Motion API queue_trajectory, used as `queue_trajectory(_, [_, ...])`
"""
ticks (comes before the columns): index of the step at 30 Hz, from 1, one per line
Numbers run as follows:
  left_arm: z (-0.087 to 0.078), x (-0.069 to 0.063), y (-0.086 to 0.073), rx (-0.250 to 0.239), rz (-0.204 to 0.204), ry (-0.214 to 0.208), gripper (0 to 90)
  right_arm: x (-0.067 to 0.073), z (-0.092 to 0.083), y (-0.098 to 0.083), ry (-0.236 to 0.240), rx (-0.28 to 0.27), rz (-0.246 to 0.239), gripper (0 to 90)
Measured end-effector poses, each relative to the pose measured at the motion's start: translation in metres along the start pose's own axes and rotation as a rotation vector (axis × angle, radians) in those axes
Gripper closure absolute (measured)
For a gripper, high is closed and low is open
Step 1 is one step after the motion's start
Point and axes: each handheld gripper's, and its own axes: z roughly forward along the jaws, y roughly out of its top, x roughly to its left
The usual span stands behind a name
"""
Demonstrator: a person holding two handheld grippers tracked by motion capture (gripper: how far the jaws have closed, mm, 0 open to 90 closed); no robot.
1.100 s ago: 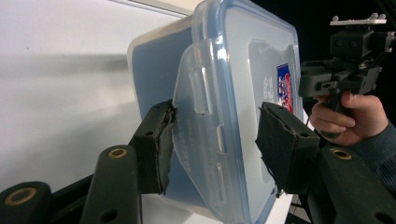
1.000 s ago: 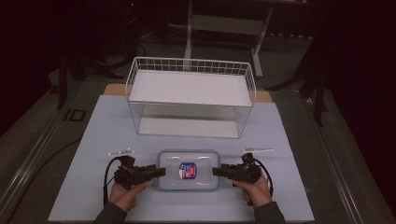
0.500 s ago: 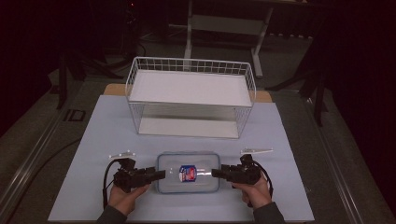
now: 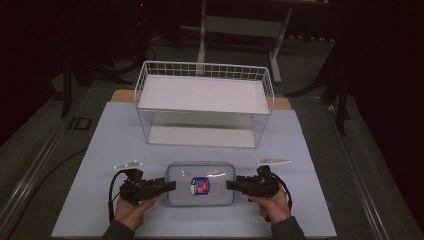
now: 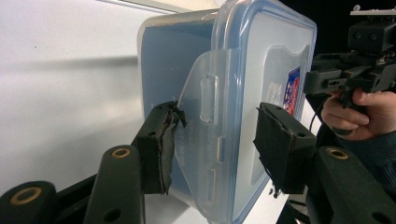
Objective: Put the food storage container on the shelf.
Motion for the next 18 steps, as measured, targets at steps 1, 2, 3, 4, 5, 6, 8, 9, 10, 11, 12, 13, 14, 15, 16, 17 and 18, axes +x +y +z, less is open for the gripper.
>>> queue_trajectory(1, [-0.0001,-0.0002,0.0001,-0.002,0.0,0.0,48.6,0.0,-0.0001,0.0002,0.0,-0.001,-0.001,51.9])
queue_trajectory(2, [-0.0002,-0.0006,0.0003,-0.005,0.0,0.0,48.6,0.0004,-0.0003,0.0004,0.0,-0.002,0.0,51.9])
queue_trajectory(3, [-0.0006,-0.0009,0.0006,-0.006,0.002,-0.001,48.6,0.0007,-0.0005,0.0006,0.0,-0.003,-0.002,51.9])
queue_trajectory(4, [-0.0006,-0.0009,0.0006,-0.006,0.002,-0.001,48.6,0.0007,-0.0005,0.0006,0.0,-0.003,-0.002,51.9])
queue_trajectory(5, [-0.0013,-0.0016,0.0013,-0.008,0.009,0.0,48.6,0.001,-0.0007,0.0009,0.0,-0.006,-0.004,51.8])
queue_trajectory(6, [-0.0016,-0.0023,0.0016,-0.01,0.011,0.001,48.7,0.0017,-0.0015,0.0016,-0.001,-0.01,-0.009,51.8])
queue_trajectory(8, [-0.0023,-0.0033,0.002,-0.017,0.014,0.0,48.7,0.0026,-0.0024,0.0024,-0.002,-0.014,-0.017,51.8])
queue_trajectory(9, [-0.0026,-0.0036,0.0021,-0.019,0.016,0.0,48.6,0.0033,-0.0028,0.0028,-0.002,-0.016,-0.019,51.8])
queue_trajectory(10, [-0.003,-0.0041,0.0023,-0.021,0.017,-0.001,48.7,0.0039,-0.0031,0.0031,-0.003,-0.018,-0.023,51.8])
queue_trajectory(11, [-0.0035,-0.0044,0.0026,-0.021,0.019,0.0,48.7,0.0044,-0.0035,0.0033,-0.004,-0.02,-0.026,51.8])
queue_trajectory(12, [-0.0038,-0.0047,0.0028,-0.023,0.022,0.0,48.7,0.0048,-0.0038,0.0035,-0.005,-0.022,-0.03,51.9])
queue_trajectory(13, [-0.004,-0.0053,0.003,-0.027,0.025,0.0,48.6,0.0053,-0.004,0.0037,-0.005,-0.025,-0.032,51.9])
queue_trajectory(14, [-0.0045,-0.0058,0.0033,-0.028,0.027,0.0,48.7,0.0056,-0.0043,0.0039,-0.004,-0.027,-0.035,51.9])
queue_trajectory(15, [-0.0047,-0.0063,0.0034,-0.032,0.029,0.0,48.7,0.0061,-0.0047,0.0042,-0.005,-0.03,-0.036,51.8])
queue_trajectory(16, [-0.0049,-0.0066,0.0036,-0.033,0.032,0.0,48.7,0.0065,-0.005,0.0045,-0.005,-0.032,-0.038,51.9])
queue_trajectory(17, [-0.0051,-0.0069,0.0038,-0.033,0.034,0.0,48.7,0.0067,-0.0053,0.0047,-0.006,-0.034,-0.043,51.8])
queue_trajectory(18, [-0.0051,-0.0072,0.0039,-0.035,0.035,0.0,48.7,0.007,-0.0058,0.0049,-0.006,-0.034,-0.045,51.9])
